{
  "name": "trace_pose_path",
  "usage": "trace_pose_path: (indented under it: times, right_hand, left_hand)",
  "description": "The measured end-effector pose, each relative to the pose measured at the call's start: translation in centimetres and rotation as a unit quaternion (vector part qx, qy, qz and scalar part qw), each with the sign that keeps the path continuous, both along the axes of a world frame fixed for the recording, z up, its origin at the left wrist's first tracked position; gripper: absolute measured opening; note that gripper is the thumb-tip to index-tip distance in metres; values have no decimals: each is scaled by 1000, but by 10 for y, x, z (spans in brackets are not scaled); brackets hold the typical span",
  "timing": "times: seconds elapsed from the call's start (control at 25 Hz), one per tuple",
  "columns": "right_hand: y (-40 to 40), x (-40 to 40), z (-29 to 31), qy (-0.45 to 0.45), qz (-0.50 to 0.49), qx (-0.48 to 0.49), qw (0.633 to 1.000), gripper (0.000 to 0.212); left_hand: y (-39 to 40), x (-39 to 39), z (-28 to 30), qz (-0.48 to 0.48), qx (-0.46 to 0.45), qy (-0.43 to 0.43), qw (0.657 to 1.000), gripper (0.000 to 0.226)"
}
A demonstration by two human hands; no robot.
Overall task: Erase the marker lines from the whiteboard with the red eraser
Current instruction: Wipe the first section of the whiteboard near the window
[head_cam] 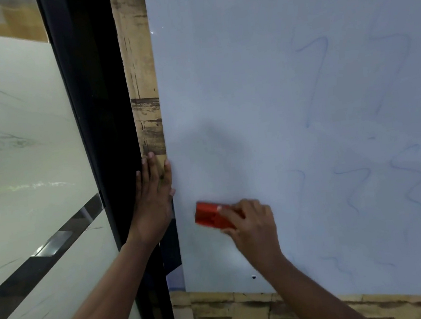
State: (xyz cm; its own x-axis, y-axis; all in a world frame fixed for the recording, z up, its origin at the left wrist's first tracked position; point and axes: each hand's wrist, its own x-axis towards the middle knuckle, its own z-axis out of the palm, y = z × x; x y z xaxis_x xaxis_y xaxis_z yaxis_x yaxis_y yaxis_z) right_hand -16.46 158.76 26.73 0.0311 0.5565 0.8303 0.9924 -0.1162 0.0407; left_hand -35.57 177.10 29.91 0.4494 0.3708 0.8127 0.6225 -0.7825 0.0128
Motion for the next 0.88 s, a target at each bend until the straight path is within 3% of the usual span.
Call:
trace_pose_path:
  times: [0.12, 0.28, 0.48, 0.64, 0.76, 0.88]
  right_hand:
    - [-8, 15, 44, 105, -1, 90, 990, 59]
    - [-5, 13, 44, 122, 0, 119, 985, 59]
    - [9, -9, -21, 6, 15, -2, 1000, 59]
    - [-2, 3, -101, -87, 39, -117, 989, 57]
    - [-12, 12, -120, -97, 32, -157, 982, 55]
    - [-16, 12, -104, -72, 33, -129, 989, 57]
  left_hand:
    - [-1, 0, 0, 4, -9, 4, 1000, 82]
    - [-2, 0, -9, 28, -3, 13, 1000, 74]
    - [-9, -8, -28, 22, -9, 29, 999, 89]
    - [-14, -12, -26, 12, -31, 38, 999, 107]
    - [-18, -16, -30, 8, -53, 53, 997, 125]
    - [-19, -17, -36, 14, -56, 73, 996, 142]
